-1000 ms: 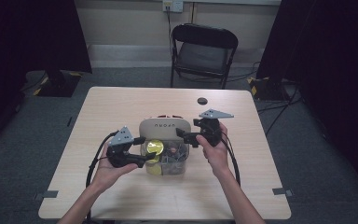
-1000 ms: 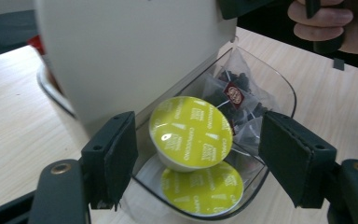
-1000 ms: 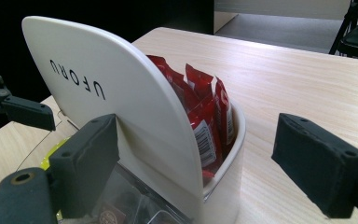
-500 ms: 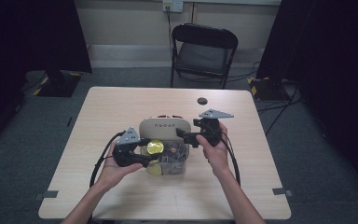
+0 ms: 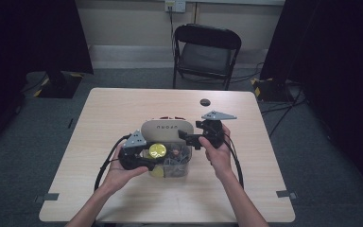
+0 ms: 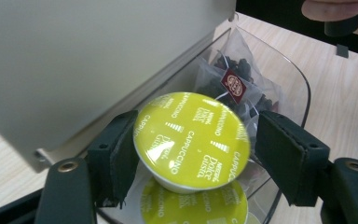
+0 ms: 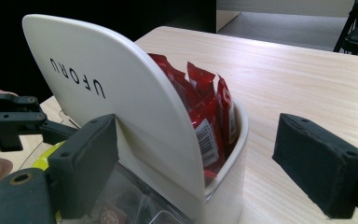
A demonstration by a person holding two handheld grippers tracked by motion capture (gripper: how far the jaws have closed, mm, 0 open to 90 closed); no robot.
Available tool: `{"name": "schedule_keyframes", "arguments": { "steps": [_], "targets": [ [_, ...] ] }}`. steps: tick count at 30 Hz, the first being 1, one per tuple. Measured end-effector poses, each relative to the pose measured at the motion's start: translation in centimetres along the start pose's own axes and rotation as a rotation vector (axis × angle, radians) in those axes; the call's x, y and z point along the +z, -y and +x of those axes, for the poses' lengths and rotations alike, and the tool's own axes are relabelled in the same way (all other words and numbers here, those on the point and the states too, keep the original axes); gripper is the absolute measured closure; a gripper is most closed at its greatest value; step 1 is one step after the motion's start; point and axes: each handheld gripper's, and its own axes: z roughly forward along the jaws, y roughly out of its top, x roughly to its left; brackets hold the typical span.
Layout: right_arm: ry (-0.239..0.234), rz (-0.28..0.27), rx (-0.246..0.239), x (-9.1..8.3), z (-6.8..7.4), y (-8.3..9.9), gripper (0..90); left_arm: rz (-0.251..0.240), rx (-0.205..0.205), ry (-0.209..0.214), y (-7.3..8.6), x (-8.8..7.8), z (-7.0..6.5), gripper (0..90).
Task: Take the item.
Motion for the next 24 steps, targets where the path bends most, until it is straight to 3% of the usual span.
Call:
{"name": "schedule_keyframes", "arguments": {
  "steps": [5, 8, 9, 24],
  "targets": [
    [-0.002, 0.002, -0.003, 0.10, 0.10, 0.02, 13.6, 0.003, -0.001, 0.016, -0.10, 0.40, -0.16, 32.1],
    [-0.002, 0.003, -0.003, 0.10, 0.10, 0.02, 13.7, 0.009, -0.005, 0.038, 0.03, 0.71, 0.09, 37.4],
    [-0.002, 0.003, -0.003, 0.09, 0.10, 0.02, 13.7, -0.003, -0.020, 0.048, 0.09, 0.81, 0.08, 37.4],
    [-0.008, 0.003, 0.000, 0.08, -0.01, 0.03, 13.6, -0.012, -0.039, 0.075, 0.14, 0.54, 0.26, 38.0]
  ]
}}
